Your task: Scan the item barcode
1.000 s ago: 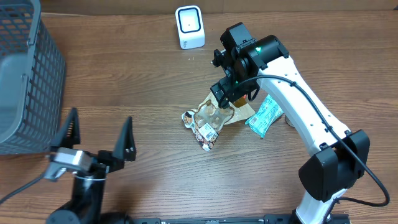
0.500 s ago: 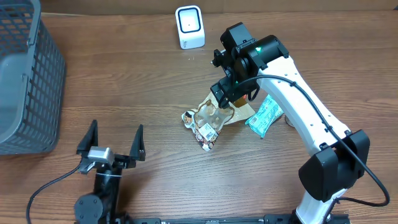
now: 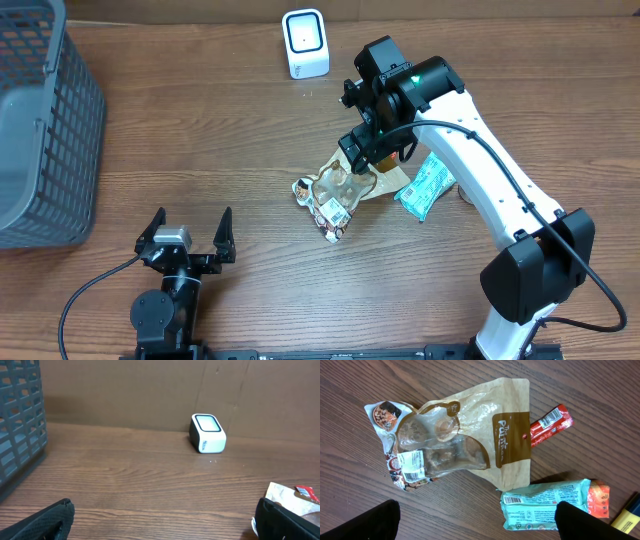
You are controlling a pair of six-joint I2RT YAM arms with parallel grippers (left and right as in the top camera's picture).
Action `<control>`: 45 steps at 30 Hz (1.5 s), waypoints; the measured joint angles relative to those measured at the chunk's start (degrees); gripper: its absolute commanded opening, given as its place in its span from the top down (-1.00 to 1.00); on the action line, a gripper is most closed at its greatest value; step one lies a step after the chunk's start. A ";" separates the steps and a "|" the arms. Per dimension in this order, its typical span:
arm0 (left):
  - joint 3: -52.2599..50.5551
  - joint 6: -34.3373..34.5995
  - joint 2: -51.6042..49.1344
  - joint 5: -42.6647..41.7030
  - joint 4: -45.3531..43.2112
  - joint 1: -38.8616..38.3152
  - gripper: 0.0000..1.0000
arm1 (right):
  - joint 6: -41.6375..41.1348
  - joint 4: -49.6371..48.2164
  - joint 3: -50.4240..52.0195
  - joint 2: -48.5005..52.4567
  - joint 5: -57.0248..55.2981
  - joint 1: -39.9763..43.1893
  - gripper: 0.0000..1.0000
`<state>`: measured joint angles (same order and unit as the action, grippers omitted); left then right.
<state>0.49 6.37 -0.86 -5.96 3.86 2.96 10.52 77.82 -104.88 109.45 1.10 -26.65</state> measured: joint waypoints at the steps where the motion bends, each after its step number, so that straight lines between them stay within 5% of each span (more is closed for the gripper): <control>1: 0.00 -0.11 0.00 0.13 0.02 0.00 -1.00 | 0.00 -0.02 0.00 0.00 -0.02 0.00 -1.00; 39: 0.00 -0.44 0.00 0.50 0.02 0.00 -1.00 | 0.00 0.00 0.00 -0.07 -0.02 -0.94 -1.00; 45: 0.00 -0.44 0.00 0.63 0.04 0.00 -1.00 | 0.00 -0.07 0.17 -7.21 0.07 -3.15 -1.00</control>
<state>0.49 5.93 -0.86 -5.32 3.90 2.96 10.52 77.76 -104.71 102.24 1.17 -29.80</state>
